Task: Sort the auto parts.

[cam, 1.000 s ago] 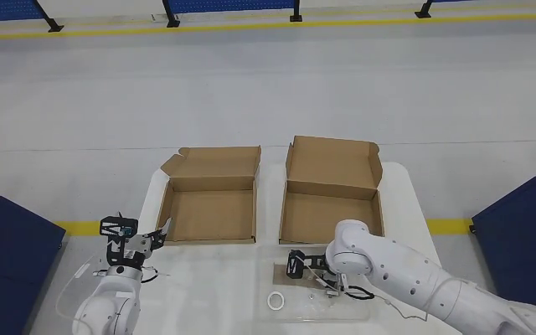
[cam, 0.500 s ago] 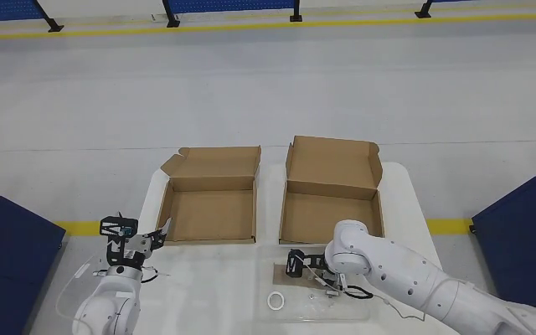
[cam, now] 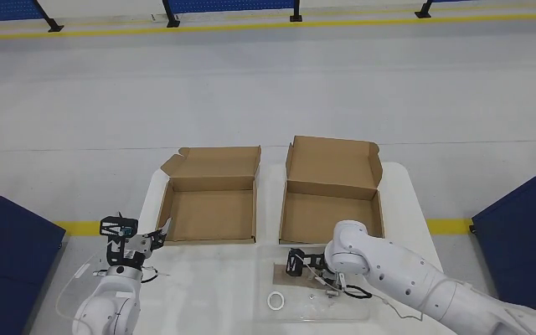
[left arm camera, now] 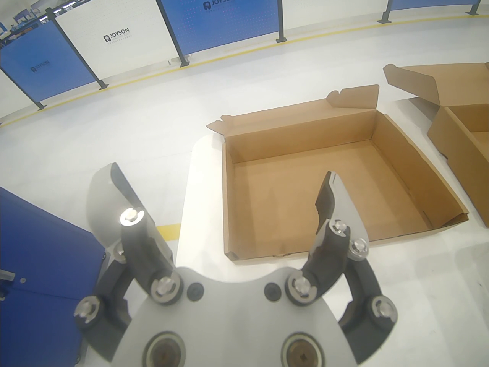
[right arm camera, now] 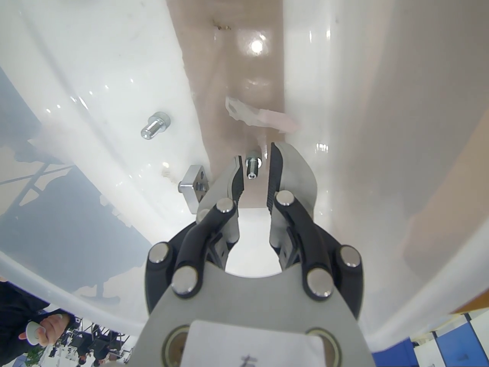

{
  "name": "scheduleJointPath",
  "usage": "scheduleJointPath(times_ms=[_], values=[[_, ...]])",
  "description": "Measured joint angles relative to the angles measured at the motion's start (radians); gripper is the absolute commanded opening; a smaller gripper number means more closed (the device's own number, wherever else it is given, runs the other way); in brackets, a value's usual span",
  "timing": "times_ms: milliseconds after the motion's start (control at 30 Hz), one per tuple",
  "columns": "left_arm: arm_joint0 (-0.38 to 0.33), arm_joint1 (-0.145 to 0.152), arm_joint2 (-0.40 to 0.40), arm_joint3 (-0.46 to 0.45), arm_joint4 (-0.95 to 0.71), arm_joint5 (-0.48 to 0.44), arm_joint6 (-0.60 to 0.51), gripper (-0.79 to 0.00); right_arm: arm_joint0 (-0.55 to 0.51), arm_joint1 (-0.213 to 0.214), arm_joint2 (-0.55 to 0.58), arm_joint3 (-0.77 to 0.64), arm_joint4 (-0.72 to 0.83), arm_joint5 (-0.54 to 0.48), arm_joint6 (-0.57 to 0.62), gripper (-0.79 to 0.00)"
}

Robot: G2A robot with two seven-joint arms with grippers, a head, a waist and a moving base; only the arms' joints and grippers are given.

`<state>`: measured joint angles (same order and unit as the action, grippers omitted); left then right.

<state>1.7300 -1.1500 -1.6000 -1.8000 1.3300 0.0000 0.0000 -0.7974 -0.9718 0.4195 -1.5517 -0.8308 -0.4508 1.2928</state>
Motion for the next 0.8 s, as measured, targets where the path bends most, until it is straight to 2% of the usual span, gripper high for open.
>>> scheduleJointPath(times_ms=[133,233,500,800], values=[[0.0,0.0,0.0,0.0,0.0,0.0,0.0,0.0,0.001,0.001,0.018,0.002,0.013,-0.008,-0.013,-0.785],[0.0,0.0,0.0,0.0,0.0,0.0,0.0,0.0,-0.009,0.02,0.055,-0.039,0.034,-0.012,0.012,-0.785],[0.0,0.0,0.0,0.0,0.0,0.0,0.0,0.0,-0.102,0.109,0.192,-0.251,0.099,0.004,0.081,-0.785],[0.0,0.0,0.0,0.0,0.0,0.0,0.0,0.0,-0.102,0.11,0.192,-0.25,0.099,0.004,0.081,-0.785]])
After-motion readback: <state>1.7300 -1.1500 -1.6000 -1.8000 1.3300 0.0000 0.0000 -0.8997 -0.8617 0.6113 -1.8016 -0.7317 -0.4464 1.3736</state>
